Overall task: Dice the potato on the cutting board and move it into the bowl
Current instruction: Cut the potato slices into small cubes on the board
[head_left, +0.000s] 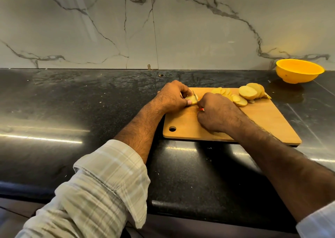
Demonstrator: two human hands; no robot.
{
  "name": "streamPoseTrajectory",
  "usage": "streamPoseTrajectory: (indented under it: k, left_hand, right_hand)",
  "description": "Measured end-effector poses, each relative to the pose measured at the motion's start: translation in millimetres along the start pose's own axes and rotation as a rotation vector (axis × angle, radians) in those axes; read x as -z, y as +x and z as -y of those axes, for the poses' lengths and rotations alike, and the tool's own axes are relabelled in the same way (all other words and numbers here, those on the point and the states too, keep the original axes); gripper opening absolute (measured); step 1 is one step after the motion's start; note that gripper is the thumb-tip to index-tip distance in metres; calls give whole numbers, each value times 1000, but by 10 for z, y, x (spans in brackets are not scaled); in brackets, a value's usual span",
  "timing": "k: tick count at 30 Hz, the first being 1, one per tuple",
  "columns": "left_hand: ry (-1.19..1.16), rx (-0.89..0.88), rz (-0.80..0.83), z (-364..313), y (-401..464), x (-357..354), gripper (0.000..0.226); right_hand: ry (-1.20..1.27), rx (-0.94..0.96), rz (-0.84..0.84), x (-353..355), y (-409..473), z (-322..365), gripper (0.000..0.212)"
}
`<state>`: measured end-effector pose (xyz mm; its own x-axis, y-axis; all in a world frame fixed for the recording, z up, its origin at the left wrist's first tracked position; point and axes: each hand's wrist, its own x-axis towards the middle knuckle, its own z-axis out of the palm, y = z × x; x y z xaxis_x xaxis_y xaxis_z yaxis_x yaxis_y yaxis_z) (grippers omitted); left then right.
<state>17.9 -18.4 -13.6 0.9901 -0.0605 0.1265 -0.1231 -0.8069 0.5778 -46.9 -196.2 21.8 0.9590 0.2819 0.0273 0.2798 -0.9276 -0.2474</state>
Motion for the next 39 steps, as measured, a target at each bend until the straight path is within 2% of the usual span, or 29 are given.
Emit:
streamPoseTrajectory:
  k: [5, 10, 26, 30, 34, 39]
  left_hand:
    - [5, 21, 2, -10, -21, -9, 36]
    - [2, 11, -30, -1, -26, 13, 30]
    - [-23, 20, 7, -72, -55, 46, 26]
    - [-28, 6, -18, -65, -81, 60, 23]
    - [-23, 16, -38, -64, -79, 81, 22]
    - [-35, 2, -42, -60, -97, 70, 21]
  right_hand:
    - [-45, 3, -30, -30, 0, 19, 37]
    - [25, 14, -121, -78, -90, -97, 37]
    - [-62, 1, 5, -5, -4, 129, 38]
    - [-57, 12, -67, -79, 17, 70, 31]
    - [11, 21, -134, -93, -93, -32, 37]
    - [4, 49, -123, -109, -135, -26, 36]
